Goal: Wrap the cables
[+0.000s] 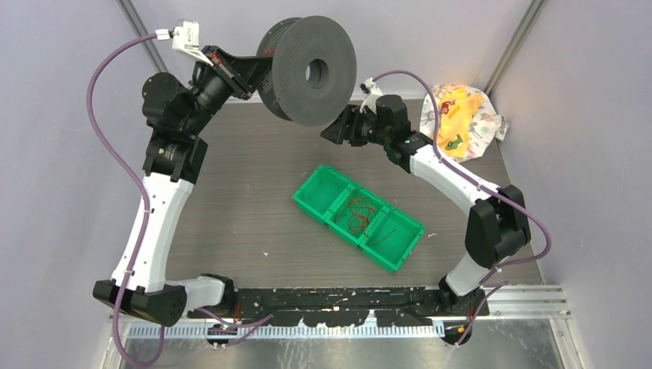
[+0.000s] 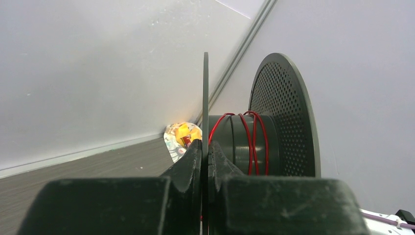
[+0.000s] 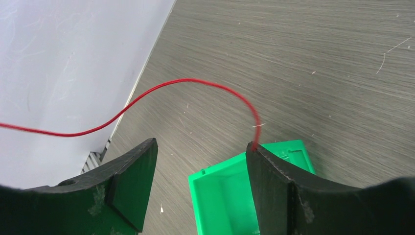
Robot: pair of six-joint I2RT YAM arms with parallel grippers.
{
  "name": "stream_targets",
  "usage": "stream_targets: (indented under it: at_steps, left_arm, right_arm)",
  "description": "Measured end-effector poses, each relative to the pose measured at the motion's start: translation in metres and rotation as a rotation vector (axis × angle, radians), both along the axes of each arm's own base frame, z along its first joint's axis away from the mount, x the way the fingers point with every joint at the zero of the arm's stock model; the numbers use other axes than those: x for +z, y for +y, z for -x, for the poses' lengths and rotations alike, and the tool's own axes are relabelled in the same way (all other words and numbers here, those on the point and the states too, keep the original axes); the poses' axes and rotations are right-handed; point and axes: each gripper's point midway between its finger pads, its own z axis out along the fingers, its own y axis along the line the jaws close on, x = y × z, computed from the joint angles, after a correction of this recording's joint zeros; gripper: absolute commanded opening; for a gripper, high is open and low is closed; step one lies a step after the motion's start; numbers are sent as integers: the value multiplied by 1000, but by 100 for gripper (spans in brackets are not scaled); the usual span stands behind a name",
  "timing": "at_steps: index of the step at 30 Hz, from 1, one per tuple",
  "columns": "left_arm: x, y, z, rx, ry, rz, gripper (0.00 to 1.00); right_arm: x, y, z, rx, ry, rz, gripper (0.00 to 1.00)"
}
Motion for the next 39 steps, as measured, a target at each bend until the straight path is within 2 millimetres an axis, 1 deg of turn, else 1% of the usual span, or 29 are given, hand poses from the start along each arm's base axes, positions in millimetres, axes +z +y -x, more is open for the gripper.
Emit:
stream_targets:
  at_steps: [7,10,12,16,19,20,21,22,29,32,33,36,37,39]
  left_arm:
    - [0,0,0,0,0,1,0]
    - [0,0,0,-1,0,1,0]
    - [0,0,0,-1,0,1,0]
    - [0,0,0,-1,0,1,0]
    - [0,0,0,0,-1,0,0]
    - [0,0,0,-1,0,1,0]
    - [0,0,0,-1,-1,1,0]
    - [0,0,1,-1,-1,1,0]
    - [2,1,2,6,-4,4,0]
    - [3,5,-2,34,-1,13,0]
    - [2,8,-4,52,4,17,0]
    - [-1,17,-13,118,26,34,0]
    - [-3,20,-16,142,35,38,0]
    - [-12,26,-24,202,62,40,0]
  right_arm:
    - [-3,1,-7,-11,2,12,68]
    - [-5,1,-8,-14,6,16,63]
    - [-5,1,-9,-13,7,17,55]
    - [-7,3,-10,-7,8,18,33]
    - [-7,4,-10,-2,10,17,19]
    - [-7,4,-10,-1,10,18,13]
    - [-7,4,-10,-2,10,18,4]
    - [-7,4,-10,-1,9,19,1]
    - [-11,2,-9,-7,21,35,1]
    - [-17,-2,-4,-4,31,55,0]
    - [-20,-4,2,1,43,70,0]
    - [-21,-5,20,17,49,121,1]
    - [-20,-4,29,23,42,148,0]
    - [-12,3,54,56,9,192,1]
